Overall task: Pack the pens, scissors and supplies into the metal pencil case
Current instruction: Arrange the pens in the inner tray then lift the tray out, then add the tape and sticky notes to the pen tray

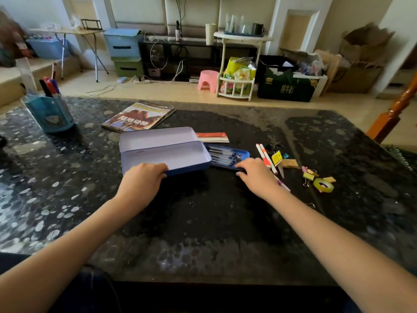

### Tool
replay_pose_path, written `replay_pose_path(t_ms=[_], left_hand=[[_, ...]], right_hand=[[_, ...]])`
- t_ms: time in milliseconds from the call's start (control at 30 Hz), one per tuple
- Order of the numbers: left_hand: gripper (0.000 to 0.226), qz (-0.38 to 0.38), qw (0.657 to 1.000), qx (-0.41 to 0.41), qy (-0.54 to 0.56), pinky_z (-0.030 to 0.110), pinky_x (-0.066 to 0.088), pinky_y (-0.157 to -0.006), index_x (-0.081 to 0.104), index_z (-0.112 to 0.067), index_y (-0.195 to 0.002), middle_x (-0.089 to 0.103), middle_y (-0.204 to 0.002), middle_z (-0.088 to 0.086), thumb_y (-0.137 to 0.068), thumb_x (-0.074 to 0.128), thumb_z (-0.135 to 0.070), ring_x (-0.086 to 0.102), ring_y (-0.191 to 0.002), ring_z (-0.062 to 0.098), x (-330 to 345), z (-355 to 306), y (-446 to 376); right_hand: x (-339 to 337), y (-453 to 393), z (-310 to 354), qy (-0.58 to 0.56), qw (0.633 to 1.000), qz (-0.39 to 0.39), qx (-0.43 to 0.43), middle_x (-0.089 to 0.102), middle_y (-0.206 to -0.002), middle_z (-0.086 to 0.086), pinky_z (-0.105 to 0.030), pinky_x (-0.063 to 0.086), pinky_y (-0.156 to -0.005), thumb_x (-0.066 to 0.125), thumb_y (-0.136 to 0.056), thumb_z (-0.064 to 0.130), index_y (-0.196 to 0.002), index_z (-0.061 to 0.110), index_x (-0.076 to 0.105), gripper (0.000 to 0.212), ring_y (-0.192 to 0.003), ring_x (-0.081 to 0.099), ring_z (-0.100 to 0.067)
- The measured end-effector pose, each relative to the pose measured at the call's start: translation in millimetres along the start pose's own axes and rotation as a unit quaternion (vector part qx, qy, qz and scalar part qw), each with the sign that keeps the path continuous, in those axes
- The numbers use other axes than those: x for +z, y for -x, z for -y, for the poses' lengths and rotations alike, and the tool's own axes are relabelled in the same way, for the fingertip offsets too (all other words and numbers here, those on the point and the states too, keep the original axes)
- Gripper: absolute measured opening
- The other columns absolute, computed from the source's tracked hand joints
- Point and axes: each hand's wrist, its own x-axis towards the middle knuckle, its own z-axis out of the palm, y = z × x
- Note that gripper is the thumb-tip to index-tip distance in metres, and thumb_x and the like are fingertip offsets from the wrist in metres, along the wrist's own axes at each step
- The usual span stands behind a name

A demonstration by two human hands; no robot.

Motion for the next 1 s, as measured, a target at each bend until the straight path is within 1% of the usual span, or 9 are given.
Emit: replay_pose_path(t_ms=[67,200,567,633,733,800,867,933,1000], left_hand=[[0.02,-0.004,1.0,-0.012,-0.015,0.044,0.051,-0.07,0.066,-0.012,-0.106,0.07,-0.093,0.013,-0.091,0.053,-0.017,0.063,-0.086,0.038,1,9,-1],[0.02,-0.005,0.999,-0.046,-0.021,0.043,0.051,-0.071,0.067,-0.013,-0.106,0.07,-0.095,0.014,-0.092,0.052,-0.017,0.063,-0.087,0.036,1,19,-9],[0.016,0.065,0.997,-0.044,-0.015,0.04,0.051,-0.075,0.066,-0.015,-0.101,0.068,-0.099,0.009,-0.091,0.054,-0.016,0.062,-0.089,0.029,14,17,-13],[0.017,0.081,0.996,-0.043,-0.009,0.041,0.051,-0.078,0.067,-0.013,-0.102,0.069,-0.101,0.01,-0.091,0.054,-0.017,0.062,-0.091,0.03,18,17,-11],[0.022,0.093,0.994,-0.043,-0.025,0.044,0.051,-0.081,0.065,-0.012,-0.108,0.067,-0.107,0.011,-0.094,0.05,-0.018,0.062,-0.096,0.032,20,16,-8],[0.028,0.084,0.995,-0.039,-0.038,0.044,0.05,-0.085,0.061,-0.014,-0.117,0.063,-0.12,0.012,-0.097,0.043,-0.022,0.06,-0.104,0.032,18,7,-7],[0.038,0.082,0.996,-0.031,-0.008,0.042,0.045,-0.097,0.049,-0.019,-0.133,0.046,-0.142,0.009,-0.098,0.04,-0.031,0.05,-0.124,0.028,14,-9,-7],[0.05,0.114,0.992,0.011,0.046,0.039,0.036,-0.106,0.035,-0.027,-0.142,0.031,-0.152,0.003,-0.095,0.041,-0.044,0.038,-0.134,0.021,12,-27,-3],[0.06,0.185,0.977,0.076,0.075,0.032,0.022,-0.113,0.024,-0.038,-0.145,0.019,-0.155,-0.005,-0.09,0.041,-0.054,0.022,-0.141,0.011,13,-44,3]], right_hand=[[4,-7,6,0.0,0.999,-0.032,0.014,0.064,-0.108,-0.007,-0.036,0.046,-0.083,0.053,-0.093,0.014,-0.101,0.017,0.064,0.015,-0.101,0.057,-0.025],[-2,7,0,0.044,0.999,-0.011,0.003,0.063,-0.097,-0.002,-0.038,0.052,-0.078,0.052,-0.089,0.005,-0.085,0.022,0.056,0.018,-0.089,0.06,-0.021],[-47,109,-14,0.065,0.987,0.137,-0.061,0.061,-0.104,0.008,-0.025,0.048,-0.087,0.05,-0.094,0.016,-0.097,0.024,0.061,0.015,-0.097,0.057,-0.008],[-52,101,-21,0.006,0.99,0.139,-0.036,0.064,-0.102,0.01,-0.028,0.049,-0.09,0.051,-0.093,0.011,-0.098,0.026,0.067,0.022,-0.095,0.058,-0.006],[-63,78,-46,-0.06,0.998,-0.009,0.025,0.067,-0.098,0.006,-0.036,0.047,-0.094,0.052,-0.092,0.004,-0.099,0.02,0.072,0.027,-0.093,0.062,-0.011],[-73,60,-69,-0.063,0.992,-0.084,0.076,0.07,-0.099,-0.004,-0.03,0.049,-0.079,0.053,-0.092,0.003,-0.103,0.016,0.072,0.025,-0.083,0.064,-0.017],[-80,43,-93,0.0,0.988,-0.06,0.141,0.068,-0.108,-0.009,-0.03,0.049,-0.075,0.056,-0.092,0.01,-0.115,0.015,0.066,0.026,-0.085,0.063,-0.022],[-82,34,-112,0.082,0.974,0.016,0.213,0.059,-0.128,-0.012,-0.037,0.048,-0.09,0.06,-0.091,0.022,-0.13,0.013,0.055,0.041,-0.111,0.058,-0.028],[-84,35,-120,0.1,0.955,0.078,0.268,0.052,-0.137,-0.012,-0.038,0.045,-0.097,0.061,-0.09,0.028,-0.138,0.009,0.045,0.054,-0.121,0.052,-0.028]])
